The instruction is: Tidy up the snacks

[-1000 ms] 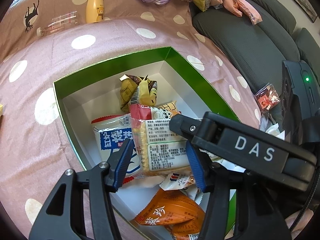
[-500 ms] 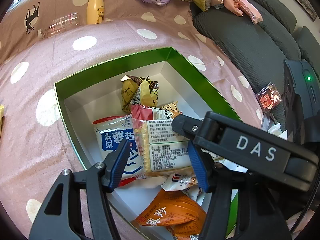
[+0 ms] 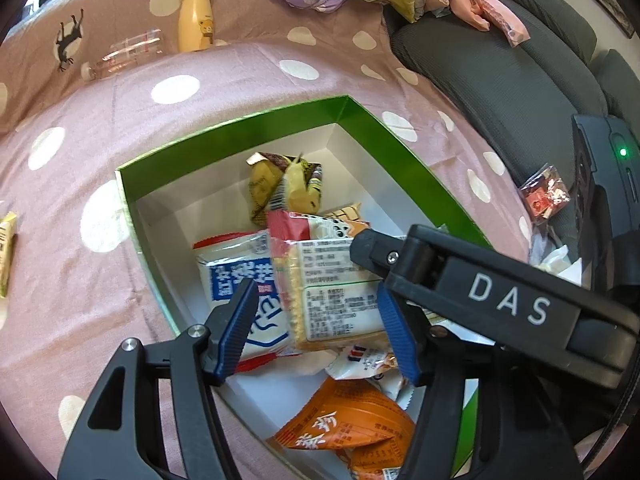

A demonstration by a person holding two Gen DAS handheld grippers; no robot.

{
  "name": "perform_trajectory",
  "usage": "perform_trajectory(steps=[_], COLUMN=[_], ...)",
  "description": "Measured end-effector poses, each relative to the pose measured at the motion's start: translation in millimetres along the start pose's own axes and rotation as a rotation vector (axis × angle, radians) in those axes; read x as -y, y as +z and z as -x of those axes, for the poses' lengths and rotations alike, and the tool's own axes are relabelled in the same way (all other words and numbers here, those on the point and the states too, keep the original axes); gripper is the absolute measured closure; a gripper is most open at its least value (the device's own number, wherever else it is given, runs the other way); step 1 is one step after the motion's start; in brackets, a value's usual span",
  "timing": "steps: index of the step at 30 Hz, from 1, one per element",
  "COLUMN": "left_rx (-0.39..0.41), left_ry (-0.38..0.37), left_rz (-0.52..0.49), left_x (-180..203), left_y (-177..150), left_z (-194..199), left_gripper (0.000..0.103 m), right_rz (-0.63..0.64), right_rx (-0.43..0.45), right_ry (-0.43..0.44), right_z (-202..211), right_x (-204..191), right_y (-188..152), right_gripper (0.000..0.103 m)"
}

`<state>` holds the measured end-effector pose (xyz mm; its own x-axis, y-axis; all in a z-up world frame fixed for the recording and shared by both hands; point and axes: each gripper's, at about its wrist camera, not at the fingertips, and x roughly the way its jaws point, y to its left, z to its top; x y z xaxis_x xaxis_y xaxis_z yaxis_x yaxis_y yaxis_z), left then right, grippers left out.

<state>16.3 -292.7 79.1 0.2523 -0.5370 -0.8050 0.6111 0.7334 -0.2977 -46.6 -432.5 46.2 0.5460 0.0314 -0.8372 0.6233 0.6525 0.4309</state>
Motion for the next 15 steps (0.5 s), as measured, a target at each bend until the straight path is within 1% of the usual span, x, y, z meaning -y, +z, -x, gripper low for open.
perform_trajectory(steps=[2, 5, 9, 11, 13, 15], left_rx=[0.009, 0.02, 0.054, 0.067, 0.1, 0.13], left_ry=[0.016, -0.001, 0.01, 0.039, 0.057, 0.067], left_rz=[0.001, 0.012, 0.015, 0.006, -0.003, 0.006], left_x=[-2, -4, -5, -6, -9, -18], left_y=[0, 1, 1, -1, -5, -10], left_z=[3, 11, 23, 30, 39, 51], left_gripper=[0.041, 0.041, 0.04, 0.038, 0.033, 0.032], right_rz=[0.011, 0.015, 0.015, 0.016, 0.013, 0.012], right_rx=[-0.001, 0.011, 0.036, 0.056, 0.089, 0.127], right_ry=[-0.006, -0.018, -0.013, -0.009, 0.012, 0.019], right_z=[0, 4, 11, 16, 24, 32], right_x=[-2, -4, -4, -5, -4, -6], right_y=[-1, -2, -3, -3, -3, -4], right_gripper=[0.02, 0.02, 0.02, 0.02, 0.02, 0.02])
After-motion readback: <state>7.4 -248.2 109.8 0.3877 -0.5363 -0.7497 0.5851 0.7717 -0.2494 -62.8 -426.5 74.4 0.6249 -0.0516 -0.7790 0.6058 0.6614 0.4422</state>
